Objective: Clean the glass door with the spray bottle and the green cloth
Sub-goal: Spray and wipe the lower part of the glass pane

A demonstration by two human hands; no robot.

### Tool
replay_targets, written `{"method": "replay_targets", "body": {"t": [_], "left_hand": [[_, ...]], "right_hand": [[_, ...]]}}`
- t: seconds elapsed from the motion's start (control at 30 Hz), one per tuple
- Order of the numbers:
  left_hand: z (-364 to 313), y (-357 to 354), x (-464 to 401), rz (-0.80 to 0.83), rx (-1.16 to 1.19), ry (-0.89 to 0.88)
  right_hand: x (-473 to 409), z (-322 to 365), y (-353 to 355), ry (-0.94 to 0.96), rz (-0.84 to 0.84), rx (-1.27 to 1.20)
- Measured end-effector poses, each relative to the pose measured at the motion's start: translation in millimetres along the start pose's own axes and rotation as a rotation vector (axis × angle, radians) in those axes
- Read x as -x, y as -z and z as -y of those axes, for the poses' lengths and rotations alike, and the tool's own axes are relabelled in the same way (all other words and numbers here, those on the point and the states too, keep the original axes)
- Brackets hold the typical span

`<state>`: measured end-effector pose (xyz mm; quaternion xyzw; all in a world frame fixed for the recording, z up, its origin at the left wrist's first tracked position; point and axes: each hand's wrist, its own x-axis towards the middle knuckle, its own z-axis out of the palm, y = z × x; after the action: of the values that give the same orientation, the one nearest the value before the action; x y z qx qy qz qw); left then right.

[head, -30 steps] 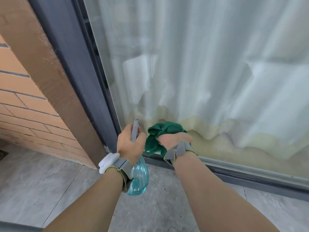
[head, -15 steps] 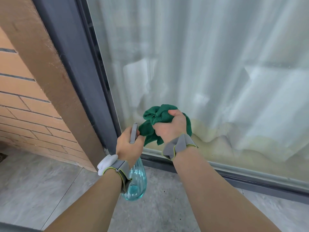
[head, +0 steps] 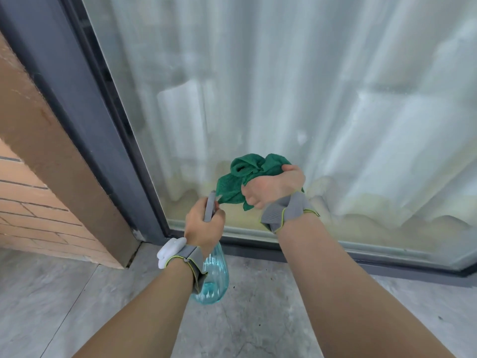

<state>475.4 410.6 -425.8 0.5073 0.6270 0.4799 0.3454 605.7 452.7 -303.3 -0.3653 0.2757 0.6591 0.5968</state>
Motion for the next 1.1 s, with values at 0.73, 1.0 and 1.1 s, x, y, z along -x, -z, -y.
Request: {"method": "replay_targets", "body": {"t": [0.73, 1.0, 1.1], "left_hand": [[-17.5, 47.5, -24.1, -0.296, 0.001, 0.03], [1.3, 39.1, -15.8, -0.254, -0.127, 0.06], [-3.3, 9.2, 1.5, -0.139, -0.11, 0.048]], "right_hand": [[-61.6, -70.0, 41.5, -0.072, 0.362, 0.42], [-36.2, -16.7, 18.6, 0.091, 0.36, 0.087], [-26.8, 20.6, 25.0, 0.29, 0.291, -0.04]]}}
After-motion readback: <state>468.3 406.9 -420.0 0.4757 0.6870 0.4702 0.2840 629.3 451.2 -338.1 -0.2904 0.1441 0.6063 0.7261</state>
